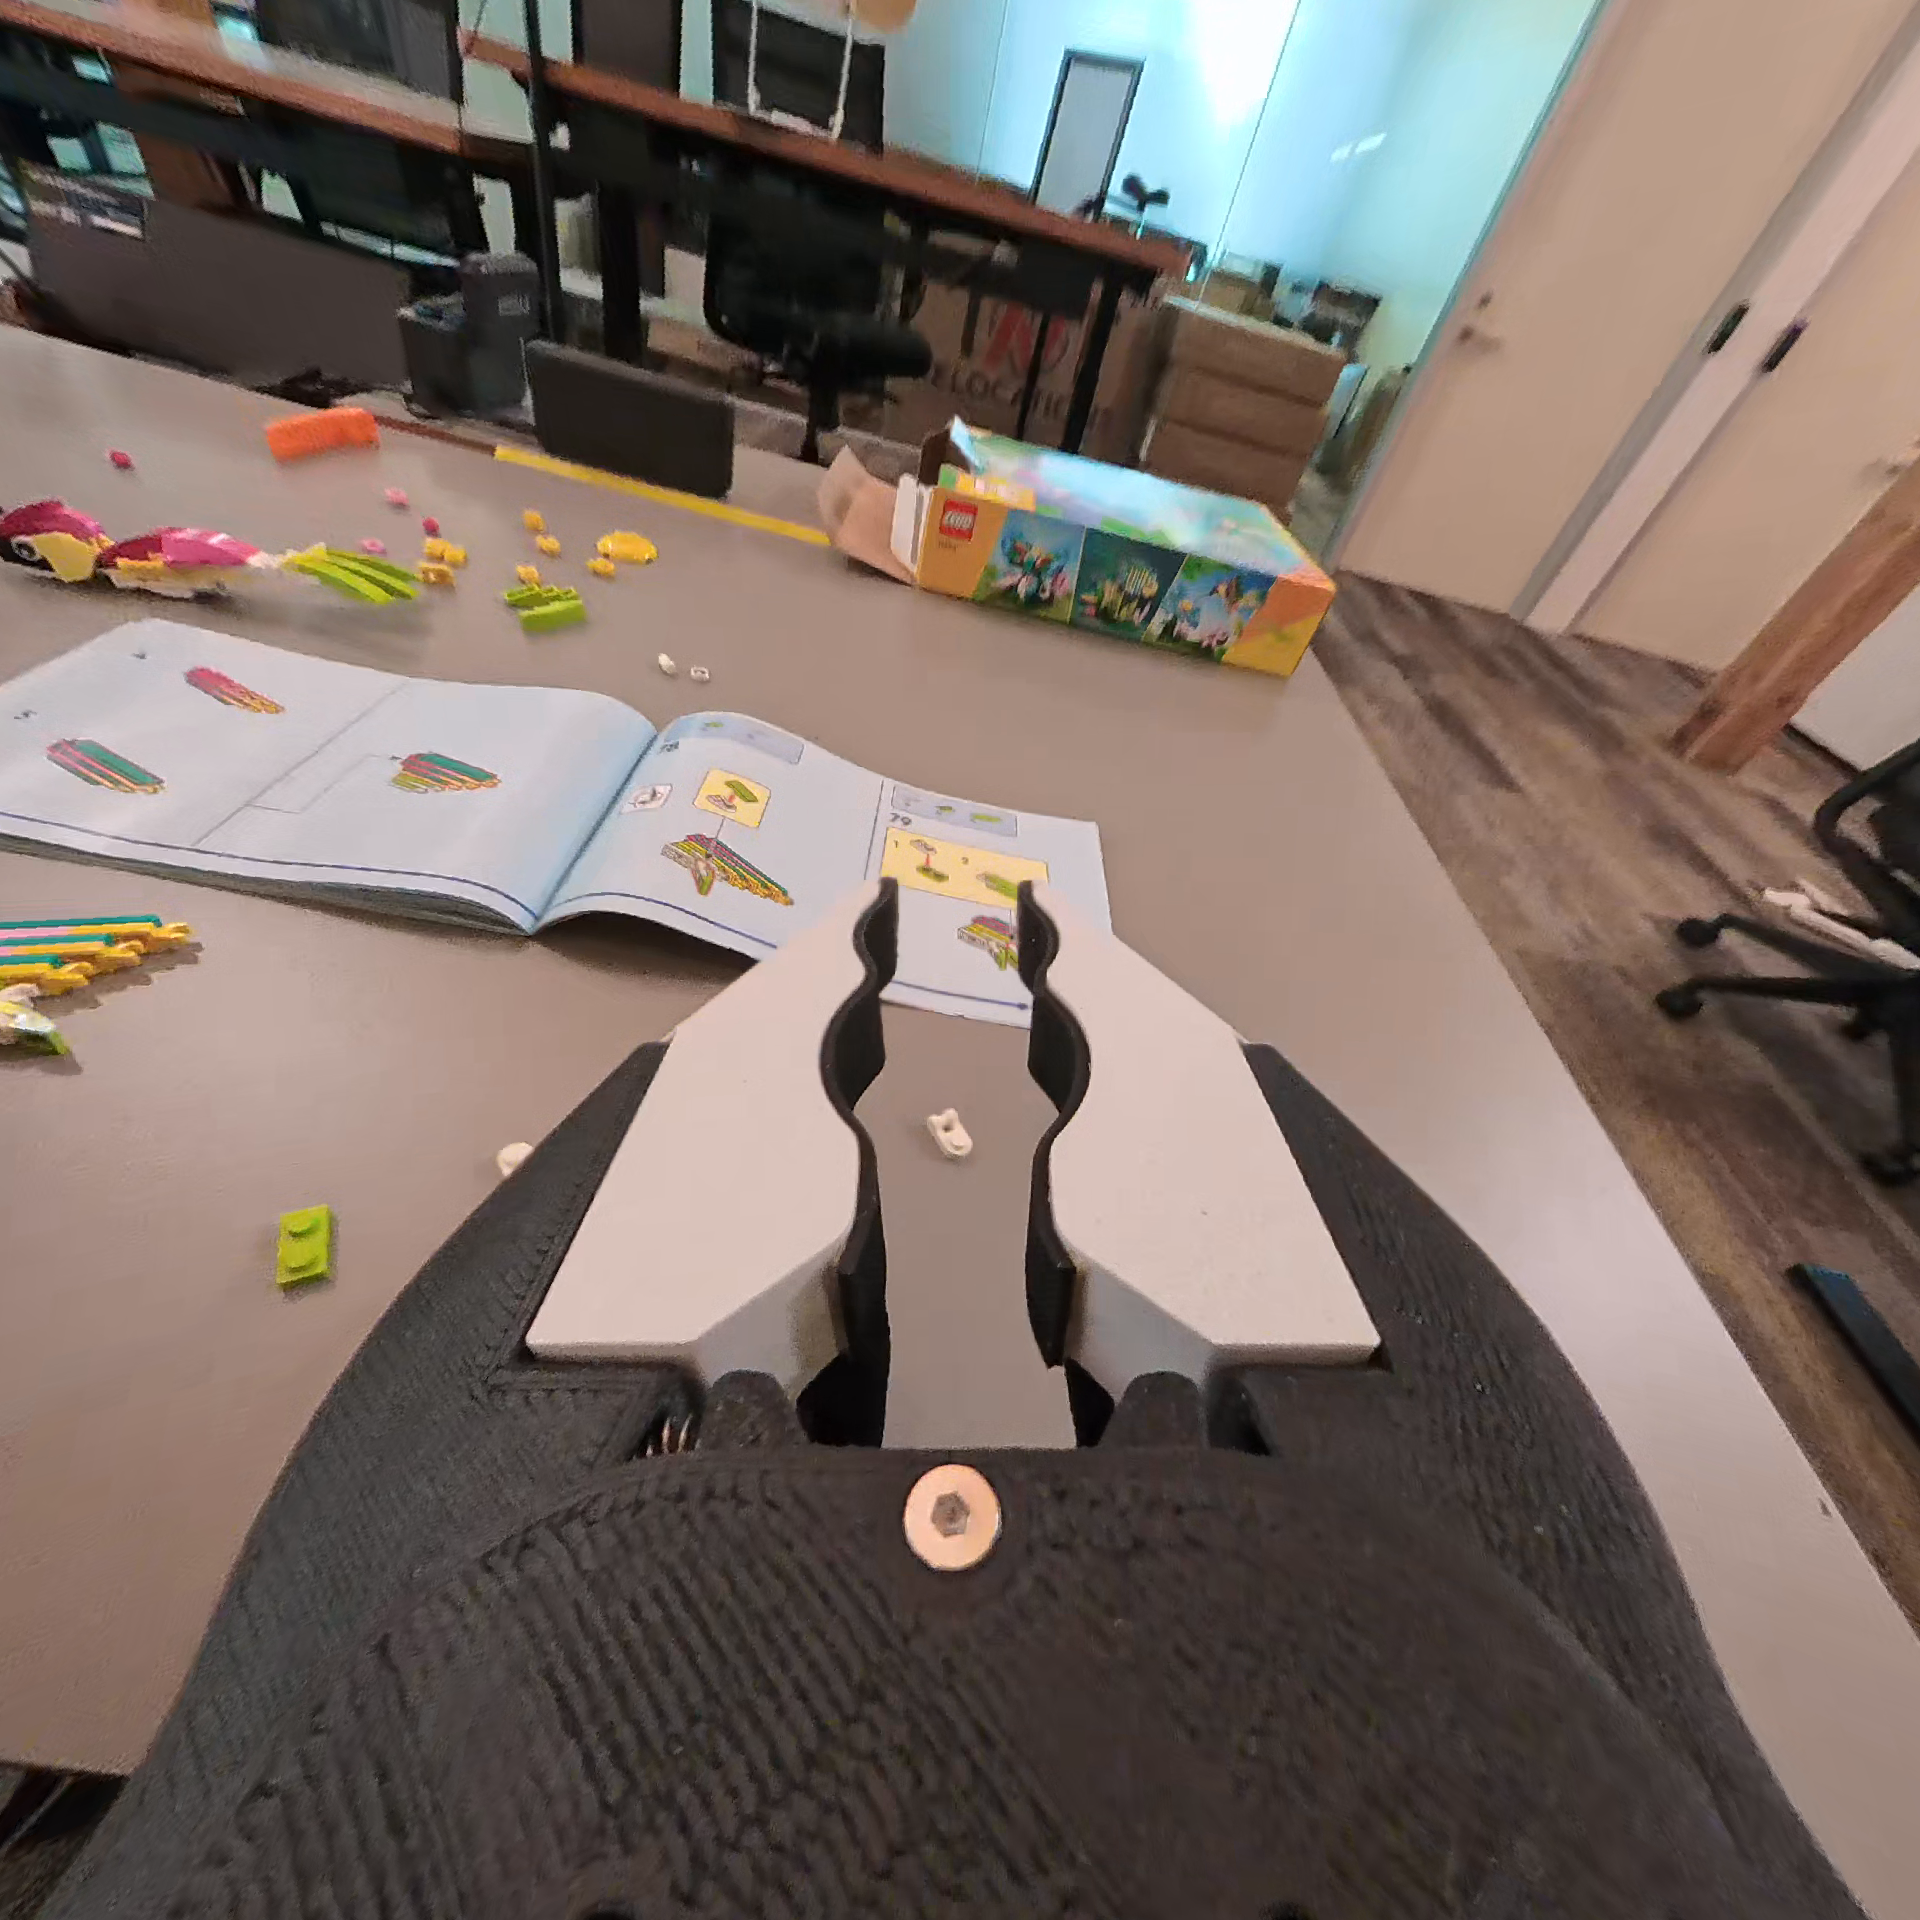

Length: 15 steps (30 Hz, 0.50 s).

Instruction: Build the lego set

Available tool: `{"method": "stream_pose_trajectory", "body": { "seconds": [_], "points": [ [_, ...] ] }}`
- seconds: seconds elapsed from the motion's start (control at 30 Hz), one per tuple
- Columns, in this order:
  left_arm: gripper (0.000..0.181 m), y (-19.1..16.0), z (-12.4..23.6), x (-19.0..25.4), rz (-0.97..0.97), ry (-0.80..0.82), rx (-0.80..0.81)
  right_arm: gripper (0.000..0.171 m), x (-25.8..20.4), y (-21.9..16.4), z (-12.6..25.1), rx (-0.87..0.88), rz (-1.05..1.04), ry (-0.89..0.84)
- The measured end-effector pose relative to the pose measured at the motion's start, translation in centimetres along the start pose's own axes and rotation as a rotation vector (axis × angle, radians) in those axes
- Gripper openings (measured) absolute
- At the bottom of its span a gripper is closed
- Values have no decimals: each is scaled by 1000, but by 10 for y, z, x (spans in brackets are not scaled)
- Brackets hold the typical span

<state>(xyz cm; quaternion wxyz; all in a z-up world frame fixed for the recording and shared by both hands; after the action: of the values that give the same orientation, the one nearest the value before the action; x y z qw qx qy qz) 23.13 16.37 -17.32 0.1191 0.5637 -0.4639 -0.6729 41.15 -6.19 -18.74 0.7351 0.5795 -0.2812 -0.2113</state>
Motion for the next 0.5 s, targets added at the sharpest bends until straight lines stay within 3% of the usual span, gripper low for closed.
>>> {"method": "stream_pose_trajectory", "body": {
  "seconds": [0.3,0.4,0.5],
  "points": [
    [2,32,-62,-41,384,356,132,21,9,-3,4,217,-47,-51],
    [3,25,-90,-37,404,334,146,22,8,0,2,274,-52,4],
    [1,20,-94,-25,368,293,216,23,3,-2,-3,224,-14,105]
  ]
}}
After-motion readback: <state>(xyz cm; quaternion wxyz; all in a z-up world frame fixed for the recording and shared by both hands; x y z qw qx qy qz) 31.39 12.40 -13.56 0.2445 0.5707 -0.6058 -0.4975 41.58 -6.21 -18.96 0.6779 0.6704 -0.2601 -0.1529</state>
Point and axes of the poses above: each gripper's, where its closed fingertips meet, z back along the fingers, y out of its top, x = y × z across the jaws, the point moved 6 cm from there along z, back along the fingers, and after that the axes turned 3 degrees about -z, right-handed, at the moved point
